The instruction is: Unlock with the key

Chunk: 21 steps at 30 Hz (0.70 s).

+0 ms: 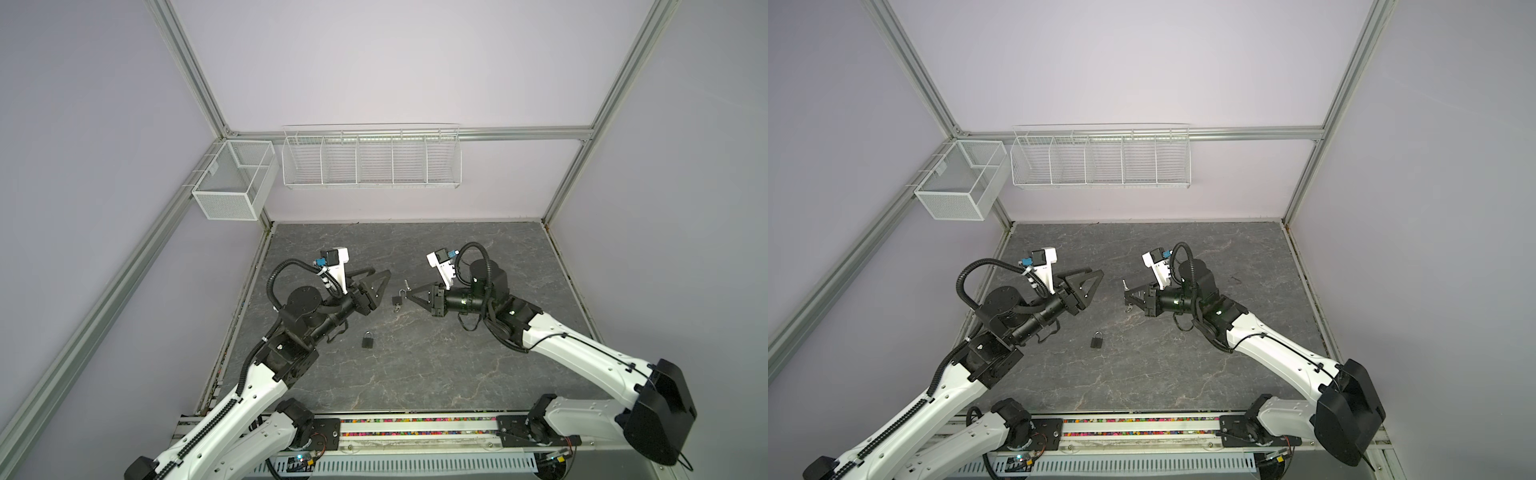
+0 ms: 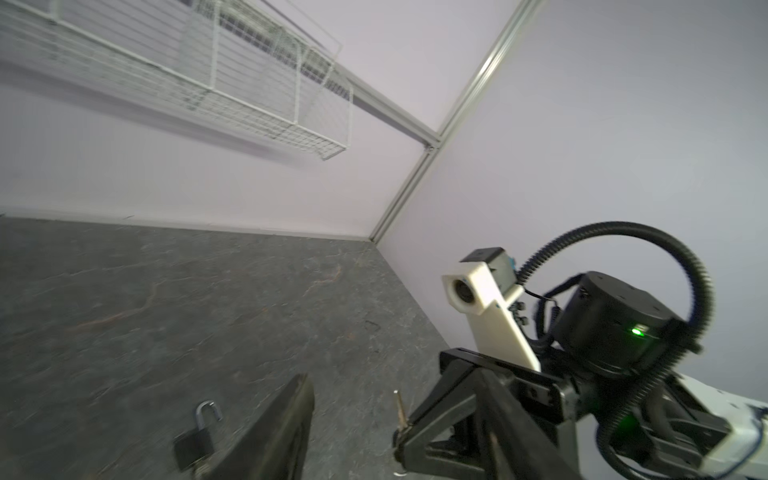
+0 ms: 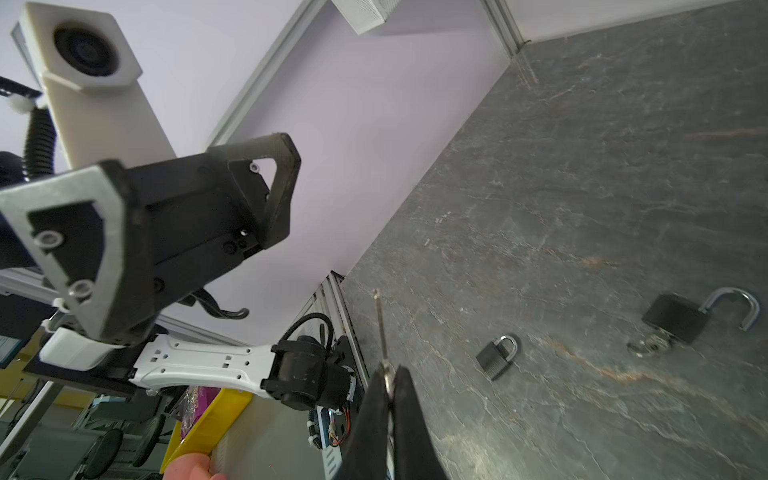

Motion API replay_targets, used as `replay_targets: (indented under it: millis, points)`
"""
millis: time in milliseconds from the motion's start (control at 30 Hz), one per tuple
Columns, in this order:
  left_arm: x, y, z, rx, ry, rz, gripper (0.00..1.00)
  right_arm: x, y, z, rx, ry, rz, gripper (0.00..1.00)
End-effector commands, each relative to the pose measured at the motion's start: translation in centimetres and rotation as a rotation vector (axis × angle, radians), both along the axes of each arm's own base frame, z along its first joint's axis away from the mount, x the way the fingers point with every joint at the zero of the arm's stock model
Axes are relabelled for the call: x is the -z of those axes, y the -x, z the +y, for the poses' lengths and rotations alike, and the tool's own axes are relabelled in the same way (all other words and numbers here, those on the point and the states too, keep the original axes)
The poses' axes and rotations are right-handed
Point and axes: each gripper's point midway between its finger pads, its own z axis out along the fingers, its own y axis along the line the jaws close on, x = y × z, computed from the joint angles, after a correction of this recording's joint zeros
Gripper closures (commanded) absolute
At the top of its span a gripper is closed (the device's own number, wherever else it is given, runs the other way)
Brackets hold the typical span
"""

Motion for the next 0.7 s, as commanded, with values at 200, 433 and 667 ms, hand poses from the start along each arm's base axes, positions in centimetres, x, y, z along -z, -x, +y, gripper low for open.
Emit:
replay_targets:
  millis: [200, 433, 667]
  points:
    - [15.8, -0.8, 5.7, -0.299, -0.483, 0.531, 0.35, 8.5, 2.4, -1.1, 0.008, 0.211, 0.100, 0.94]
    - [21.8, -0.2, 4.9, -0.236, -0.660, 0.722, 0.33, 10.6, 3.3, -1.1, 0.030, 0.251, 0.132, 0.94]
    - [26.3, 0.3, 3.9, -0.176, -0.728, 0.825, 0.33, 12.3, 3.6, -1.0, 0.029, 0.263, 0.162, 0.94]
